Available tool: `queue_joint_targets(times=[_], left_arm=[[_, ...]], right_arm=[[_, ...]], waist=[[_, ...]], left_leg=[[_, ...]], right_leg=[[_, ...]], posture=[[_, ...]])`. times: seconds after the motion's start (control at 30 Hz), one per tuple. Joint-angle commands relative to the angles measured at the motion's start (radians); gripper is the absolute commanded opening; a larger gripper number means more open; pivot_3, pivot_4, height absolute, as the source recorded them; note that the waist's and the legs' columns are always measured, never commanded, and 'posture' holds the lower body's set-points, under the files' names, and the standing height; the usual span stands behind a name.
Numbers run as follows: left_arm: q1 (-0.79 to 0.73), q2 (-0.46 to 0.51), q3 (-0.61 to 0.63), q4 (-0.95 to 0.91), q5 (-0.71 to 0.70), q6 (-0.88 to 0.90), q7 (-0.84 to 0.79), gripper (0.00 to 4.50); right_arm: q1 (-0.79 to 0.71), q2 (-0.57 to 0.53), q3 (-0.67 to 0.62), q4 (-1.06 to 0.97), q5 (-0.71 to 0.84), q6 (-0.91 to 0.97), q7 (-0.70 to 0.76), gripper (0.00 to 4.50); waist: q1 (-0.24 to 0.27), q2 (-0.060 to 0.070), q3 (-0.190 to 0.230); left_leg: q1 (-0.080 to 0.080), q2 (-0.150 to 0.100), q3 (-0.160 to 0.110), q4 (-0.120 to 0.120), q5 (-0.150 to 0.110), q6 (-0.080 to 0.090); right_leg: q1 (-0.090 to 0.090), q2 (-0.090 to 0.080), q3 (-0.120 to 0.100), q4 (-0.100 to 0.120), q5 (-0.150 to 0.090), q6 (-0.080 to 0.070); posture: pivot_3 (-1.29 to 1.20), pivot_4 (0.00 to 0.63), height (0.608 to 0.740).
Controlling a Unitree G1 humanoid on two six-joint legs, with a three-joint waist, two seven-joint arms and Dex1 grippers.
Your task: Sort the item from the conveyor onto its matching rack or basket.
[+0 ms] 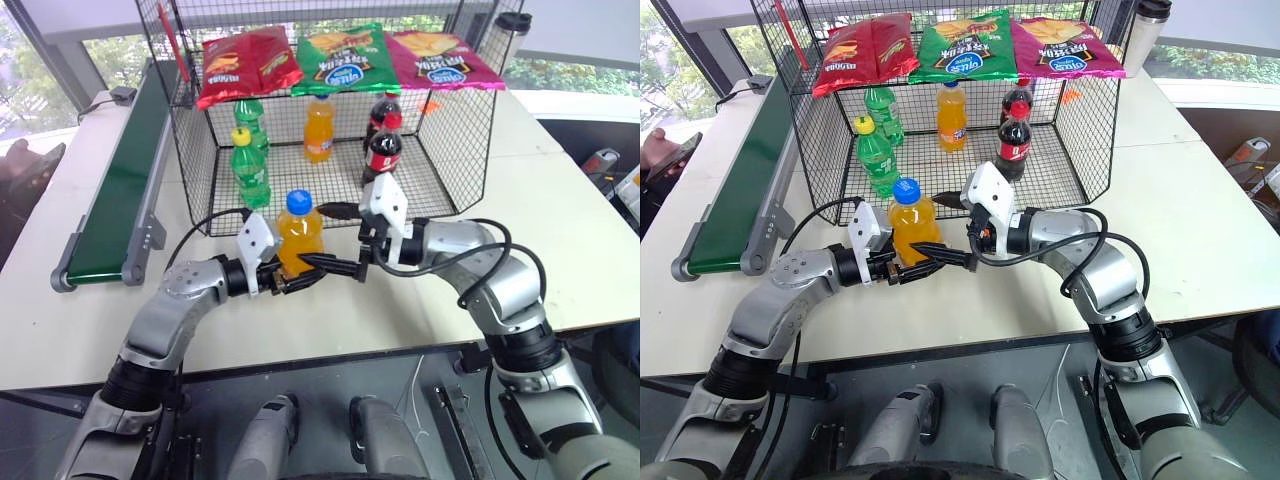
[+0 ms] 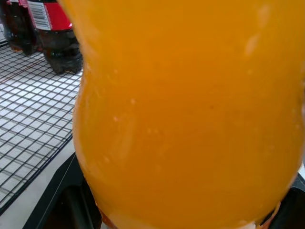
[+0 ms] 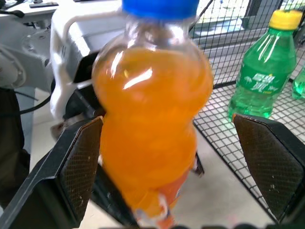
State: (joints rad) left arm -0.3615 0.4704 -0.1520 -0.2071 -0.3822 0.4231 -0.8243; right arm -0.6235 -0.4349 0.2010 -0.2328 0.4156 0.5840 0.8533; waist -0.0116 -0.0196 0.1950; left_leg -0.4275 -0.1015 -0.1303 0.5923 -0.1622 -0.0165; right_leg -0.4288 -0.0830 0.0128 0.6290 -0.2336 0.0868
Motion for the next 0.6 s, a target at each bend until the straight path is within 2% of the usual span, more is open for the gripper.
queue_joint_targets(times=[0.03, 0.17, 0.27, 0.37, 0.4, 0.6], left_arm=[[-0.026, -0.007, 0.006, -0.033, -0.002, -0.031, -0.011, 2.98], [-0.025, -0.011, 0.006, -0.039, 0.0, -0.028, -0.012, 2.98], [-0.025, -0.014, 0.006, -0.036, 0.002, -0.032, -0.01, 2.98], [-0.027, -0.019, 0.006, -0.029, 0.007, -0.037, -0.009, 2.98], [-0.029, -0.021, 0.006, -0.028, 0.009, -0.037, -0.008, 2.98], [-0.036, -0.023, 0.004, -0.023, 0.024, -0.017, 0.006, 2.98]], right_arm=[[-0.033, 0.014, -0.016, -0.003, -0.003, -0.008, -0.015, 4.5], [-0.045, 0.028, -0.015, 0.011, -0.009, -0.008, -0.025, 4.5], [-0.049, 0.036, -0.018, 0.017, -0.012, -0.008, -0.027, 3.7], [-0.05, 0.038, -0.017, 0.017, -0.005, -0.006, -0.021, 2.29], [-0.049, 0.038, -0.017, 0.015, -0.003, -0.005, -0.019, 2.14], [-0.049, 0.036, -0.018, 0.007, 0.002, 0.005, -0.021, 2.14]], waist=[[0.0, 0.0, 0.0], [0.0, 0.0, 0.0], [-0.001, 0.0, 0.0], [-0.001, 0.0, 0.0], [0.0, 0.0, 0.0], [0.0, 0.0, 0.0]], left_leg=[[0.0, 0.0, 0.0, 0.0, 0.0, 0.0], [0.0, 0.0, 0.0, 0.0, 0.0, 0.0], [0.0, 0.0, 0.0, 0.0, 0.0, 0.0], [0.0, 0.0, 0.0, 0.0, 0.0, 0.0], [0.0, 0.0, 0.0, 0.0, 0.0, 0.0], [0.0, 0.0, 0.0, 0.0, 0.0, 0.0]], right_leg=[[0.0, 0.0, 0.0, 0.0, 0.0, 0.0], [0.0, 0.0, 0.0, 0.0, 0.0, 0.0], [0.0, 0.0, 0.0, 0.0, 0.0, 0.0], [0.0, 0.0, 0.0, 0.0, 0.0, 0.0], [0.0, 0.0, 0.0, 0.0, 0.001, 0.001], [0.0, 0.0, 0.0, 0.0, 0.001, 0.001]], posture=[[0.0, 0.15, 0.739], [0.0, 0.15, 0.739], [0.0, 0.15, 0.739], [0.0, 0.15, 0.739], [0.0, 0.15, 0.739], [0.0, 0.15, 0.739]])
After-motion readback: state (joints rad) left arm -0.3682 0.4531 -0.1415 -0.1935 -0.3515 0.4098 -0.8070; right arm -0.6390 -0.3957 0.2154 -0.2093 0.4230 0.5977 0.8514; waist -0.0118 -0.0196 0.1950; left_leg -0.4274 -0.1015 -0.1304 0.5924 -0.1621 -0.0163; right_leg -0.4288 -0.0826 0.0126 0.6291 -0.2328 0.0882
